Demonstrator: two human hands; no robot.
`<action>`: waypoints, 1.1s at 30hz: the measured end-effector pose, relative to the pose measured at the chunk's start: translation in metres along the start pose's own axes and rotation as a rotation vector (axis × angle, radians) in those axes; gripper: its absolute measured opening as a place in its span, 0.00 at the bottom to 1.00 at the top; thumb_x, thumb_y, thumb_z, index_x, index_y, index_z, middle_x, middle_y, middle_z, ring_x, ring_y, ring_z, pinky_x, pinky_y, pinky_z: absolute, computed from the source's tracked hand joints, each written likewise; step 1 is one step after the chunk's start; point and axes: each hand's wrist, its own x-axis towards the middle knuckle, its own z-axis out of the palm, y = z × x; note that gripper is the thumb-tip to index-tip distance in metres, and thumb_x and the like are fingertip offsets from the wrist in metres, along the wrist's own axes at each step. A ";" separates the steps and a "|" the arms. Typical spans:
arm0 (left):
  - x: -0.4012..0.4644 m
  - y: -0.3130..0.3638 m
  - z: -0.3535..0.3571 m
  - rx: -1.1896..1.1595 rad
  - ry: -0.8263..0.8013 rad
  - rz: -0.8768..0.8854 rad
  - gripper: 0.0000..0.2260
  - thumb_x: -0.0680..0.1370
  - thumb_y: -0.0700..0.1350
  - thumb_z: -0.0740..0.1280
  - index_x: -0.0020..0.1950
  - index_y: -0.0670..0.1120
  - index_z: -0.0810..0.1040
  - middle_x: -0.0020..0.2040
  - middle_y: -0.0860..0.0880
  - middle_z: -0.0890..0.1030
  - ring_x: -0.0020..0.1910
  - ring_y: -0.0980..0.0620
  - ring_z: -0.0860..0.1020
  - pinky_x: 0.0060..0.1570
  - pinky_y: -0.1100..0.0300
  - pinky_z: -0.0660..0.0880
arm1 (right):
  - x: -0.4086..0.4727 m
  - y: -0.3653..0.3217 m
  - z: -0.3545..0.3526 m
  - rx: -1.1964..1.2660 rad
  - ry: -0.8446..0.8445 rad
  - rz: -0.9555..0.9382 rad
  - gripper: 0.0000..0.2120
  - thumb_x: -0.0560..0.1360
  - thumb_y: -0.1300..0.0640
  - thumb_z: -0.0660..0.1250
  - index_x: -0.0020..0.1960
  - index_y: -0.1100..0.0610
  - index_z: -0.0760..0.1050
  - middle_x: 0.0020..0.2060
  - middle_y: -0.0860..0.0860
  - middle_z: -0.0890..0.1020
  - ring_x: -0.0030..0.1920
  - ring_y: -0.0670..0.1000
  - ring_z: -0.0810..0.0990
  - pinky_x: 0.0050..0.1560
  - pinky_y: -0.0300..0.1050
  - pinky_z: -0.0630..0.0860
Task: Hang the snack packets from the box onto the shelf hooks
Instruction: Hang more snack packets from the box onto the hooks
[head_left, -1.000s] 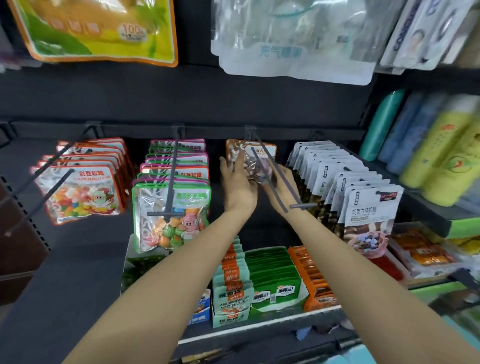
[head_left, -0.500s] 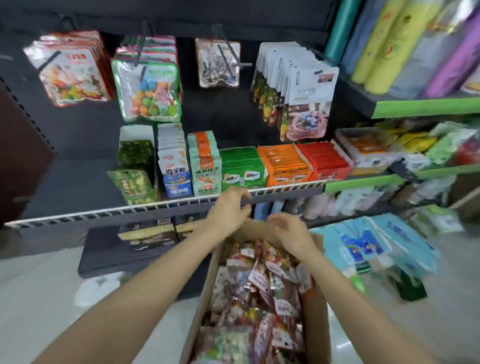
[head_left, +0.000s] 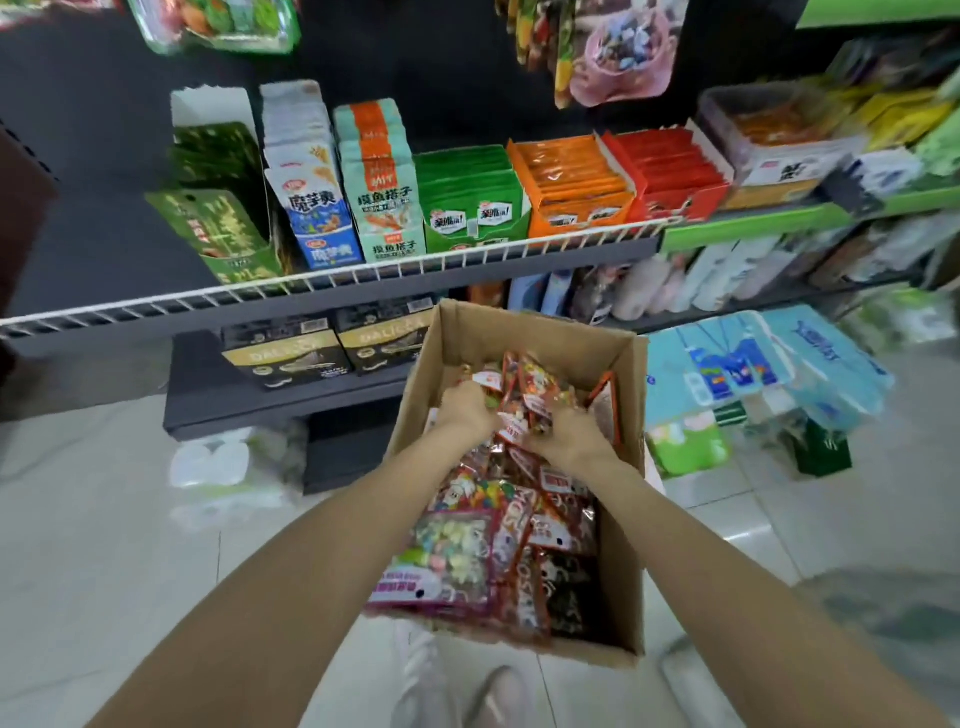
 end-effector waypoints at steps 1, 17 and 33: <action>0.002 0.000 0.002 -0.043 0.003 -0.039 0.10 0.73 0.42 0.71 0.51 0.38 0.78 0.50 0.42 0.80 0.51 0.45 0.78 0.48 0.55 0.75 | 0.001 -0.001 0.002 -0.057 -0.012 0.008 0.28 0.74 0.47 0.67 0.69 0.58 0.66 0.61 0.58 0.76 0.62 0.59 0.74 0.58 0.50 0.73; -0.030 0.032 -0.062 0.006 0.416 0.381 0.10 0.77 0.33 0.60 0.50 0.44 0.78 0.46 0.43 0.83 0.41 0.47 0.80 0.42 0.54 0.77 | -0.027 -0.027 -0.098 -0.068 0.397 -0.233 0.17 0.75 0.65 0.62 0.61 0.54 0.77 0.49 0.59 0.83 0.50 0.61 0.80 0.46 0.49 0.75; -0.111 0.009 -0.159 -0.021 0.702 0.500 0.11 0.79 0.36 0.61 0.55 0.40 0.82 0.55 0.44 0.83 0.56 0.48 0.79 0.59 0.58 0.72 | -0.076 -0.143 -0.157 0.028 0.506 -0.554 0.08 0.69 0.55 0.74 0.43 0.56 0.78 0.41 0.51 0.77 0.43 0.52 0.76 0.41 0.43 0.69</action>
